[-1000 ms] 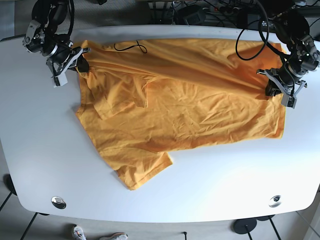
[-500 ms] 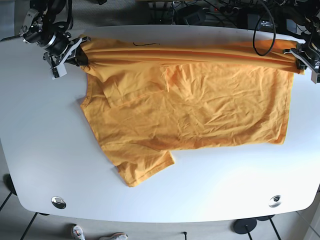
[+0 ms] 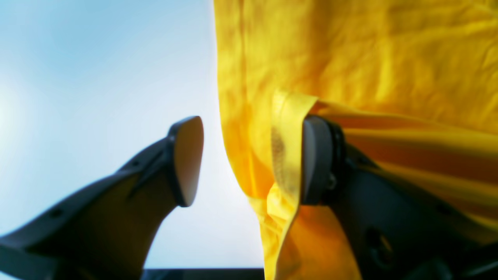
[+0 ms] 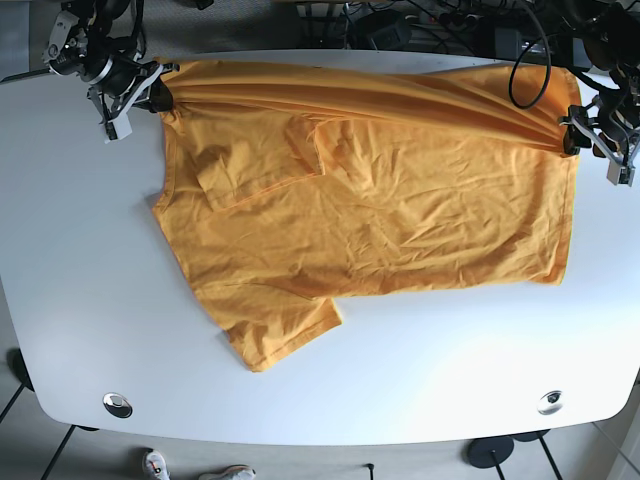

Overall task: Fold the T-shirt properly
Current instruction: 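Pull the shirt edge taut with both grippers to smooth it, then release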

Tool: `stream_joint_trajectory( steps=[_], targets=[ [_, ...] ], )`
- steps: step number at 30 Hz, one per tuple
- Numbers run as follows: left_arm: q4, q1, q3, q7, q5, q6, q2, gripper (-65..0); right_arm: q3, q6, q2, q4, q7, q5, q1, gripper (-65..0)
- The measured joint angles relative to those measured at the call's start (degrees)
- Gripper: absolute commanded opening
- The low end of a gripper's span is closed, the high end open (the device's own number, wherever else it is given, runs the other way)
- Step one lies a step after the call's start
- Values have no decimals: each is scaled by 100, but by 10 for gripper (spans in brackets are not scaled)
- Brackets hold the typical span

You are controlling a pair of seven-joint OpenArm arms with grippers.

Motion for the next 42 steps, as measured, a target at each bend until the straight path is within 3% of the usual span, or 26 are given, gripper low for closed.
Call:
stream_joint_trajectory(
  steps=[5,8,14,17,23,27,28,30,32,36,39,42],
  targets=[
    [184,-87,-496,28,98,37,-94,-262,17,-2,63,13,-7,90,2,-609],
    [363,-105,-881,7,11,17,-26,-264,28,-2,50,116,-4,87,0,-487],
    [192,-142,-1259,28,33,22,-55,-262,26,-17,46,116,-4,4,-2,-477],
    [-341,-332,-1279,748,-33,28,-57,-262,22,-17,42,116,-4,4,2,-477],
    [-772,-107,-1182,866,-1814,42,-317,-264,22,-17,42,116,-4,7,0,-477],
    [-295,313,-651,966,-1932,37,-164,-265,28,-17,42,116,-7,4,4,-476],
    [-13,437,-636,824,-1886,39,-160,-267,28,-17,44,116,-7,4,11,-474],
    [293,566,-660,874,-1113,42,9,-290,33,-17,42,116,-4,4,13,-471],
    [507,592,-647,918,-577,39,337,-356,44,-17,42,116,-4,15,11,-471],
    [691,546,-44,839,501,39,503,-394,127,-17,37,116,-4,31,129,-471],
    [691,614,107,-72,1097,39,710,-394,396,-15,24,118,-9,63,291,-471],
    [363,737,365,-573,1561,39,894,-394,743,-17,42,118,-90,11,393,-471]
  ],
)
